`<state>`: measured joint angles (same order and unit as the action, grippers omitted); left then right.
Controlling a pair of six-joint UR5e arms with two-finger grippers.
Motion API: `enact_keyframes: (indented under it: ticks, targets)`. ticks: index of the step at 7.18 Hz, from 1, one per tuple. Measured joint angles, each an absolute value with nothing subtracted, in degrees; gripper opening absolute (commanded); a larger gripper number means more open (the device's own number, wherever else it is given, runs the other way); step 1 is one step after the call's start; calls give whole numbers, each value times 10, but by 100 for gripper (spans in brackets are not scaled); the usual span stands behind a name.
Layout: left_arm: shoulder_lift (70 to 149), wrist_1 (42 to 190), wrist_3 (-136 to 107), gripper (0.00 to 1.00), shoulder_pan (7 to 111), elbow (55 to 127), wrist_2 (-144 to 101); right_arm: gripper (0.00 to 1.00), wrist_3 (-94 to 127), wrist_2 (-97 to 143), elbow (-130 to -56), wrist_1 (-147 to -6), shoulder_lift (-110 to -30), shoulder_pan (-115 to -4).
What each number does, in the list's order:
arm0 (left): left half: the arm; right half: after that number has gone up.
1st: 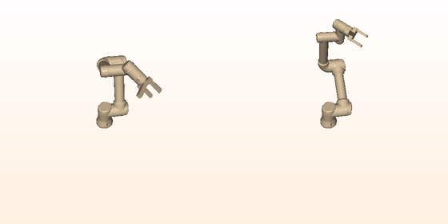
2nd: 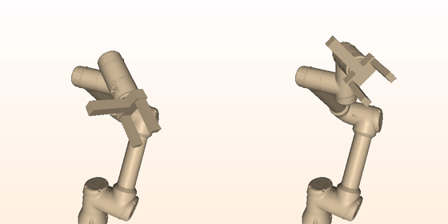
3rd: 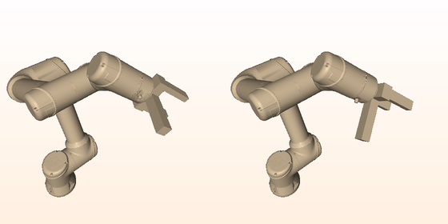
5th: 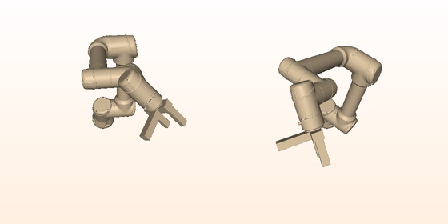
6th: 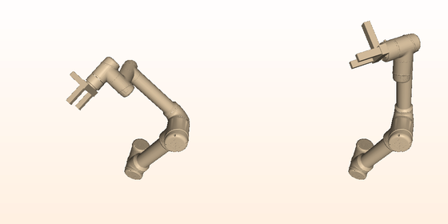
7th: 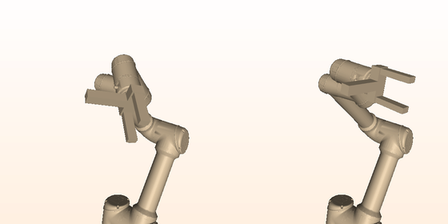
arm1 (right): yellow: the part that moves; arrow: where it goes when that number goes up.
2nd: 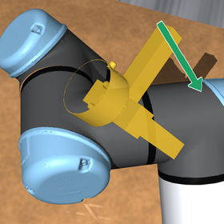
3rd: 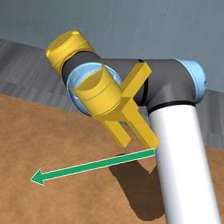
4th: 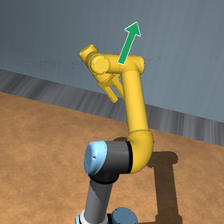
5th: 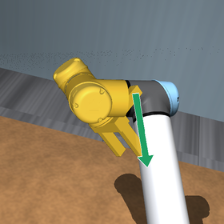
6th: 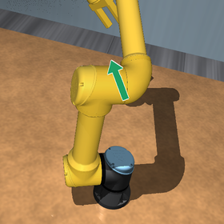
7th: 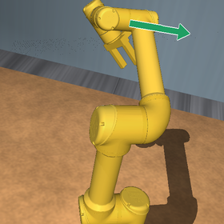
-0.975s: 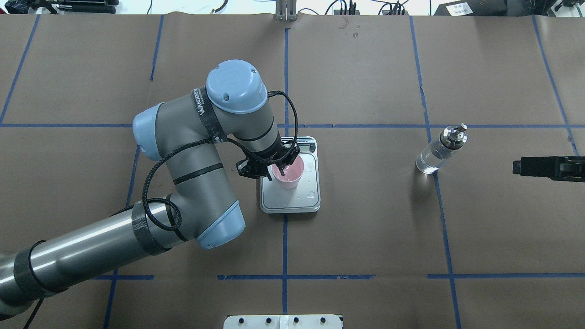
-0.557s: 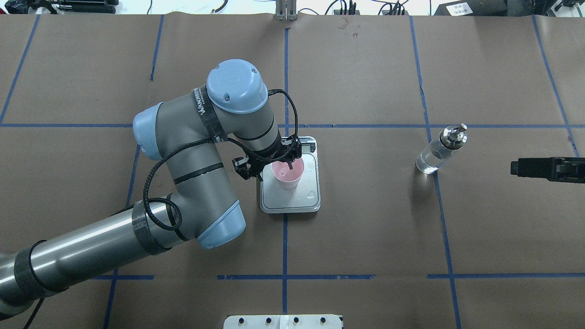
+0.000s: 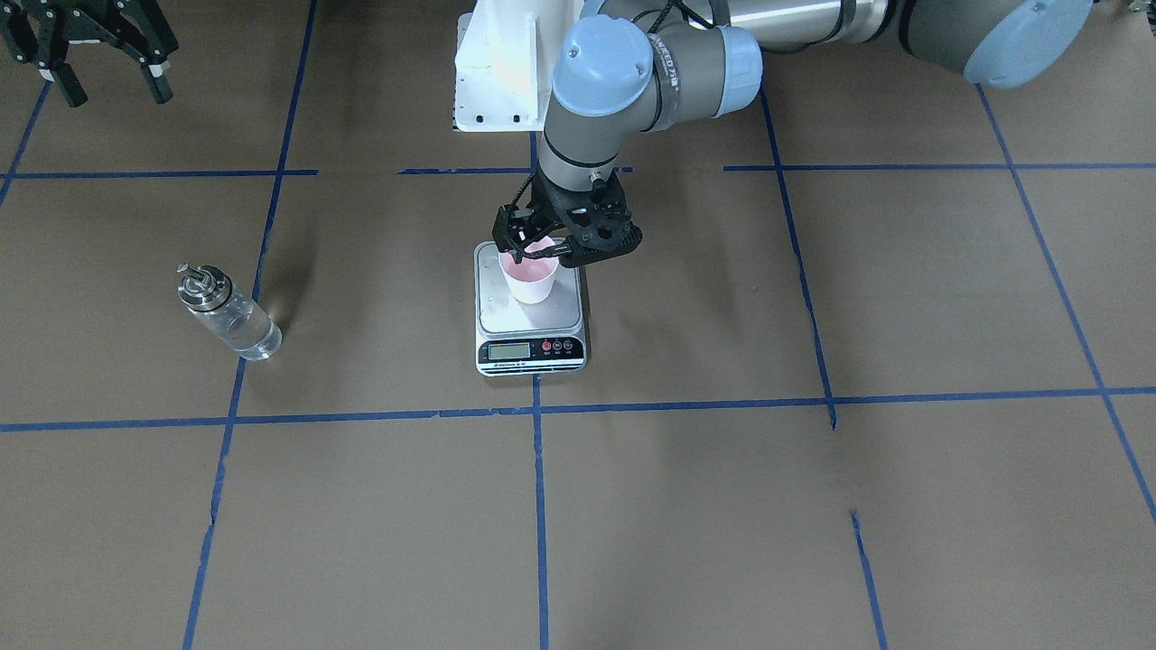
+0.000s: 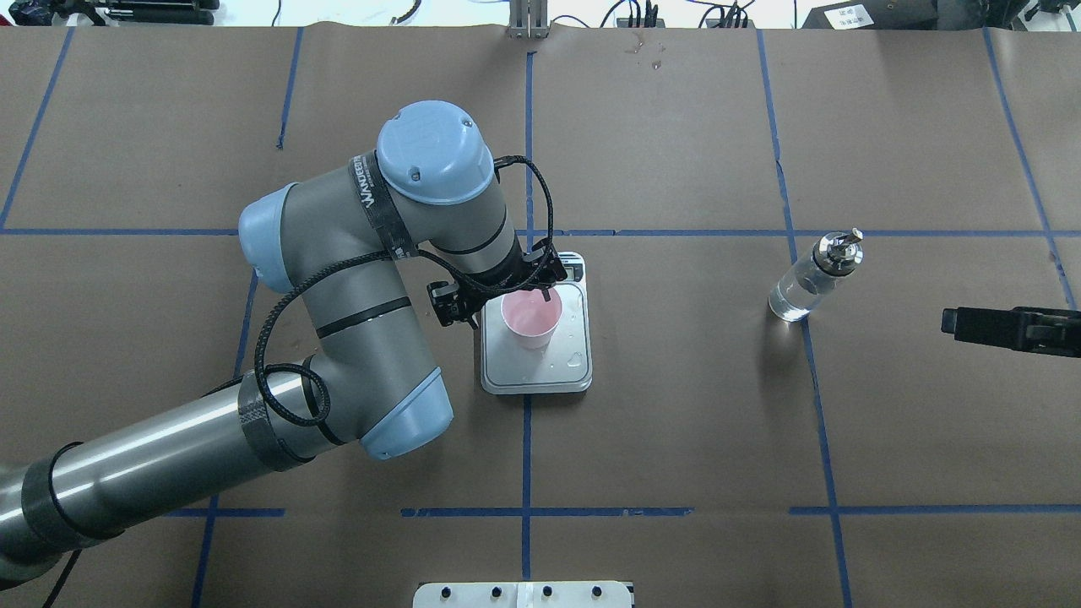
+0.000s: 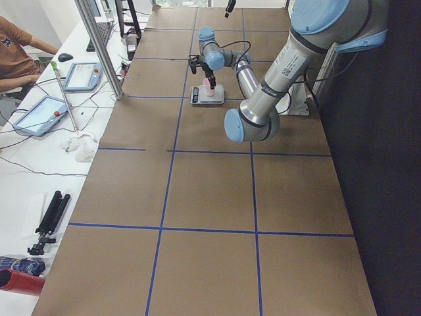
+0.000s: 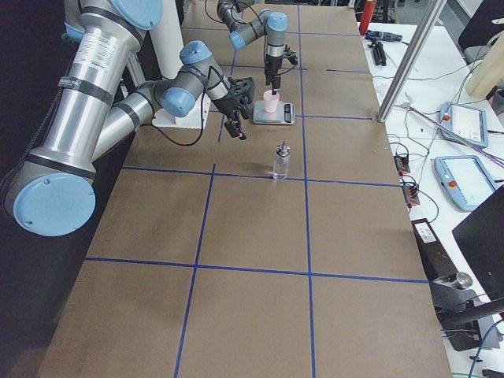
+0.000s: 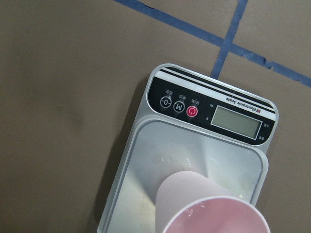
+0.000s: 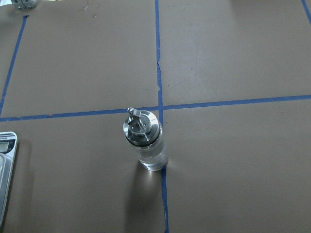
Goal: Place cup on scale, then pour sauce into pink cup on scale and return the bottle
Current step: 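Withdraw the left gripper from the cup while the right gripper reaches toward the glass bottle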
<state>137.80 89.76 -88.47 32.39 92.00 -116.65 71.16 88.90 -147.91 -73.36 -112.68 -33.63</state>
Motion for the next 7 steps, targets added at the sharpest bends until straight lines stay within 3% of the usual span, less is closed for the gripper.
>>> enact_keyframes:
  ticks: [3, 7]
  targets:
    - [1373, 847, -840, 100, 338, 960, -1168, 100, 791, 684, -1431, -718, -1129, -170]
    - [1344, 818, -792, 100, 371, 1020, -1171, 100, 800, 575, -1293, -520, -1131, -115]
